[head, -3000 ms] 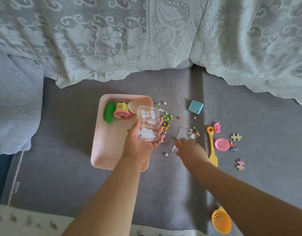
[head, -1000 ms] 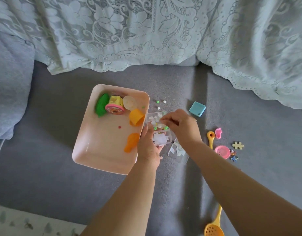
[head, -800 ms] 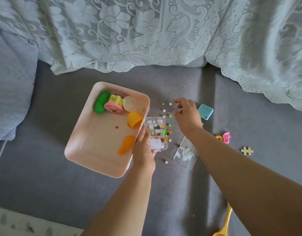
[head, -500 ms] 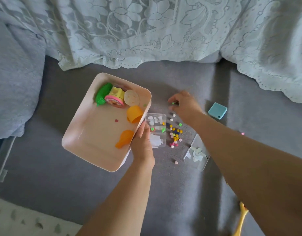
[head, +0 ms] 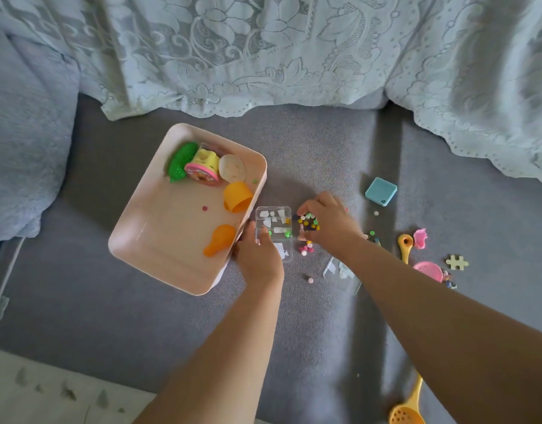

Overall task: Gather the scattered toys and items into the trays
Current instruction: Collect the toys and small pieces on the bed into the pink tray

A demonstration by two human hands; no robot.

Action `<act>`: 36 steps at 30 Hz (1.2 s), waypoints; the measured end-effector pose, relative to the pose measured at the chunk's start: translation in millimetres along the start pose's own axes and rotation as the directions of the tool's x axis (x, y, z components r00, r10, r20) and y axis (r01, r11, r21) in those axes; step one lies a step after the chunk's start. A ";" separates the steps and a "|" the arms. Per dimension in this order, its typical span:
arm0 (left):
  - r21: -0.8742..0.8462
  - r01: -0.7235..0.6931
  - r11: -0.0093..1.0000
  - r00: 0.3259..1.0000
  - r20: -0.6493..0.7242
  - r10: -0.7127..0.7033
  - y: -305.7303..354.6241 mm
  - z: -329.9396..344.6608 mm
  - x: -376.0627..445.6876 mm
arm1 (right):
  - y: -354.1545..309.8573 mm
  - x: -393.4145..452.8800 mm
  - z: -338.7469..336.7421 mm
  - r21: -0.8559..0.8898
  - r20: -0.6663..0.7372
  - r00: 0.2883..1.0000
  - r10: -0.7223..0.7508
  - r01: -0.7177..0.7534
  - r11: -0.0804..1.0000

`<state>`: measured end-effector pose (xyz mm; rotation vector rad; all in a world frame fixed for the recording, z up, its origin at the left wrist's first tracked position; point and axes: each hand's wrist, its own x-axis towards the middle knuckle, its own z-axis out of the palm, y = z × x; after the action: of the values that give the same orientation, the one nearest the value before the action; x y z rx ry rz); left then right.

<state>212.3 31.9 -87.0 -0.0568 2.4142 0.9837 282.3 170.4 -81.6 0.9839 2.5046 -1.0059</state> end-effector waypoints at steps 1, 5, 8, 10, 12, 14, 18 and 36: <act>0.012 0.000 1.000 1.000 -0.008 0.000 -3.8 1.7 0.1 | -1.1 -1.6 1.7 -0.033 -0.027 1.000 0.002 -0.003 0.999; 0.110 0.010 0.994 1.000 -0.029 -0.007 -6.9 -1.6 -5.0 | -6.3 -6.3 11.4 -0.032 -0.118 0.993 0.019 -0.023 0.999; 0.140 -0.018 0.990 1.000 -0.019 0.021 -8.9 -6.0 -7.9 | -5.3 -8.1 14.5 -0.001 -0.158 0.987 0.029 -0.030 1.000; 0.162 -0.045 0.986 0.999 0.012 0.044 -12.0 -7.6 -8.6 | -4.8 -8.8 13.1 -0.023 -0.148 0.989 0.023 -0.027 0.999; 0.195 -0.082 0.977 0.996 0.043 0.075 -14.5 -10.3 -9.8 | -6.6 -8.5 10.4 -0.052 -0.125 0.992 0.030 -0.036 0.998; 0.209 -0.100 0.973 0.994 0.061 0.089 -16.9 -12.3 -11.4 | -8.9 -8.1 6.1 -0.010 -0.126 0.988 0.093 -0.095 0.995; 0.154 -0.151 0.977 0.989 0.030 0.148 -16.5 -17.8 -21.6 | -14.8 -11.7 -3.0 0.293 -0.212 0.947 0.242 -0.175 0.940; 0.356 -0.591 0.724 0.807 0.262 0.530 -0.1 -9.8 -46.0 | 14.5 -38.3 -2.7 0.185 -0.056 0.971 0.233 -0.220 0.958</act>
<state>247.4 18.2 -58.9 0.9313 2.4926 0.6303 320.2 161.0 -69.2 1.3527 2.3227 -1.1514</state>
